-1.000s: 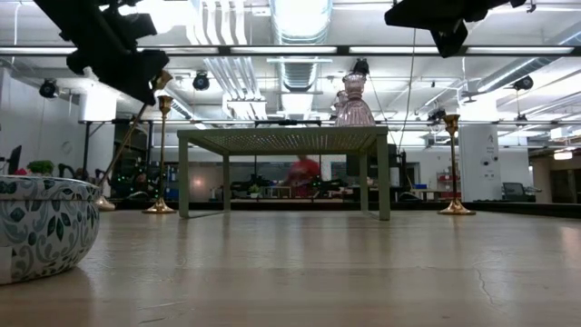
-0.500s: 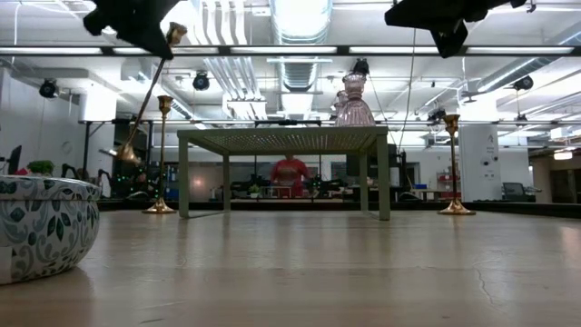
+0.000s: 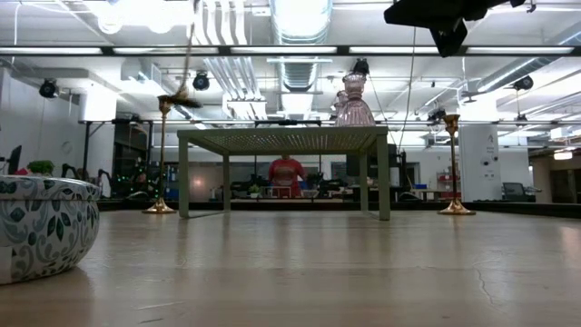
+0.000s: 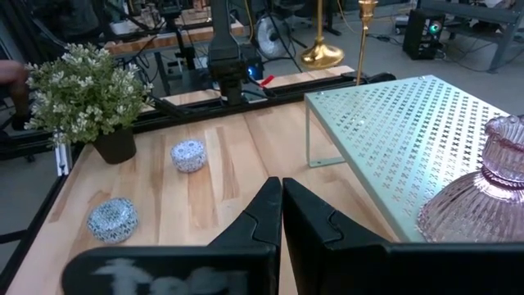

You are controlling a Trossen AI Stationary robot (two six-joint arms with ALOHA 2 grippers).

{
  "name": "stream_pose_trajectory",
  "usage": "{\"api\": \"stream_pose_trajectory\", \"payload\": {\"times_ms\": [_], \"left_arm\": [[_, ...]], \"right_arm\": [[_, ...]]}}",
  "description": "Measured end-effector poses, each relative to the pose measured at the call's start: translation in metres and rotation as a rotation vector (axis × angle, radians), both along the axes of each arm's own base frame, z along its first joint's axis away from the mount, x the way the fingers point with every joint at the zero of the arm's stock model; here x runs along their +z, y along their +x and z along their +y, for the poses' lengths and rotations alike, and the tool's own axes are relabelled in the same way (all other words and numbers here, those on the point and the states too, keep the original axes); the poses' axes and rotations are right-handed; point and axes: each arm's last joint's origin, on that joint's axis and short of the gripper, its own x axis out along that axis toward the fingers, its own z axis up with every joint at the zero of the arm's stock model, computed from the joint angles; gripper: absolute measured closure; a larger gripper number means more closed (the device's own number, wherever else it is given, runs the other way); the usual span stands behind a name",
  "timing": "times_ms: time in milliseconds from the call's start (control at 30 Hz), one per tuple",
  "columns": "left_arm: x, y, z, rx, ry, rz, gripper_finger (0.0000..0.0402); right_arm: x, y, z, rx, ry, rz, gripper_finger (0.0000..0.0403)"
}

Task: Pick & Place candle stick holders
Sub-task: Put the bottom left gold candle holder on the shelf

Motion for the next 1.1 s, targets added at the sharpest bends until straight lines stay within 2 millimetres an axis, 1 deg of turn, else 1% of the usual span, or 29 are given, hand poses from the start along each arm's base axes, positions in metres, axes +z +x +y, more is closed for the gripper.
{"api": "stream_pose_trajectory", "payload": {"times_ms": [167, 333, 467, 567, 733, 900, 1100], "left_arm": [[0.01, 0.02, 0.002, -0.097, 0.02, -0.083, 0.0381], [0.012, 0.043, 0.016, -0.193, 0.012, -0.15, 0.0381], [0.005, 0.061, 0.038, -0.192, 0.018, -0.144, 0.0381], [-0.001, 0.073, 0.06, -0.197, 0.002, -0.157, 0.0381], [-0.01, 0.094, 0.092, -0.236, -0.017, -0.228, 0.0381], [-0.025, 0.106, 0.123, -0.202, -0.044, -0.246, 0.0381], [-0.034, 0.115, 0.146, -0.211, -0.06, -0.288, 0.0381]], "right_arm": [[0.0, 0.0, 0.0, 0.0, -0.002, -0.002, 0.0394], [0.001, 0.0, 0.0, 0.001, 0.0, -0.008, 0.0394], [0.001, 0.0, 0.0, 0.002, -0.007, -0.006, 0.0394], [0.001, 0.0, 0.0, 0.004, -0.012, -0.005, 0.0394], [0.001, 0.0, 0.0, 0.004, -0.014, -0.005, 0.0394], [0.001, 0.0, 0.0, 0.005, -0.017, -0.003, 0.0394], [0.001, 0.0, 0.0, 0.005, -0.019, -0.002, 0.0394]]}}
